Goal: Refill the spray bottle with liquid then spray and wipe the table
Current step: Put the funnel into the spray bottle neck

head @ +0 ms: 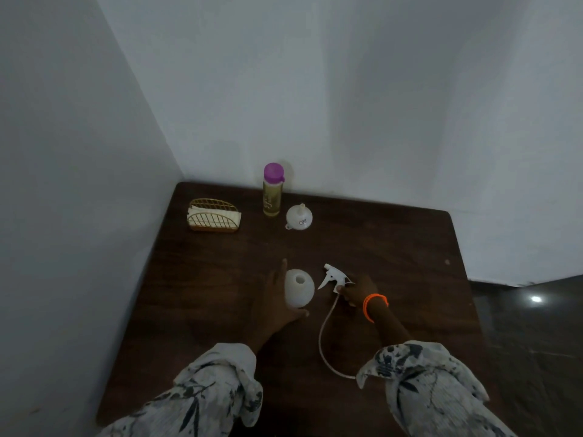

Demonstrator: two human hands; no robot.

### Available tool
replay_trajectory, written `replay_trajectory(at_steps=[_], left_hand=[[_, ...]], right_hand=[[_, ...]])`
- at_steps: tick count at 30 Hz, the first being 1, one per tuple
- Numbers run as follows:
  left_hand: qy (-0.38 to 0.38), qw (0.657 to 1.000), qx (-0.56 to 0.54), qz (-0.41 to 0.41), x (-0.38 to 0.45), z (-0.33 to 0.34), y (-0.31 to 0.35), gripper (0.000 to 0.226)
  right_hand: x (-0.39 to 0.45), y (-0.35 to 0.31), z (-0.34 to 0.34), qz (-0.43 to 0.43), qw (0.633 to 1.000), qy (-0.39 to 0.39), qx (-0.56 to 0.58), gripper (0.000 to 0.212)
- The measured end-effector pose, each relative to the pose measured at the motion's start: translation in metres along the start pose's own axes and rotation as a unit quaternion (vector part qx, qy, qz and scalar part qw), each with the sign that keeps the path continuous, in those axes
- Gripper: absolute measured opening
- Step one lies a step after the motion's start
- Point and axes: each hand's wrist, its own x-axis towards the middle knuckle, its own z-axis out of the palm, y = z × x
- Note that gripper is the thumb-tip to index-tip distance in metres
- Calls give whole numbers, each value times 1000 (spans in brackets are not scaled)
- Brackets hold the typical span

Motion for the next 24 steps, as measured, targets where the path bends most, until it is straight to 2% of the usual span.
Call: replay_trajectory(at_steps=[2, 4, 6, 9, 11, 14, 18, 21, 23, 24], left_hand=[[-15, 1000, 4, -11, 1, -2, -6, 147], [-28, 1000, 7, -2, 1, -4, -18, 144], [-35, 999, 18, 12, -1, -10, -32, 131], [-25, 1000, 16, 6, 4, -23, -47, 99], [5, 1000, -12, -17, 16, -35, -49, 81], [30, 995, -71, -65, 41, -54, -34, 69], [-19, 989, -126, -78, 91, -69, -7, 70], [-59, 988, -117, -87, 122, -76, 17, 61], [-72, 983, -141, -95, 141, -75, 27, 52], [-84, 982, -141, -95, 152, -71, 28, 54]], right_hand=[[-4, -4, -3, -4, 1000, -7, -19, 62], [-2, -5, -7, 2, 1000, -9, -30, 59], [1, -8, -11, 1, 999, -5, -49, 56], [3, -16, -19, -26, 996, 15, -85, 49], [7, -21, -23, -42, 995, 59, -63, 47], [12, -39, -25, -71, 991, 107, -26, 38], [28, -82, -18, -131, 988, 85, 1, 16], [40, -114, -11, -166, 983, 72, 7, 35], [52, -133, -6, -183, 981, 64, 15, 31], [60, -139, -3, -192, 979, 64, 23, 29]])
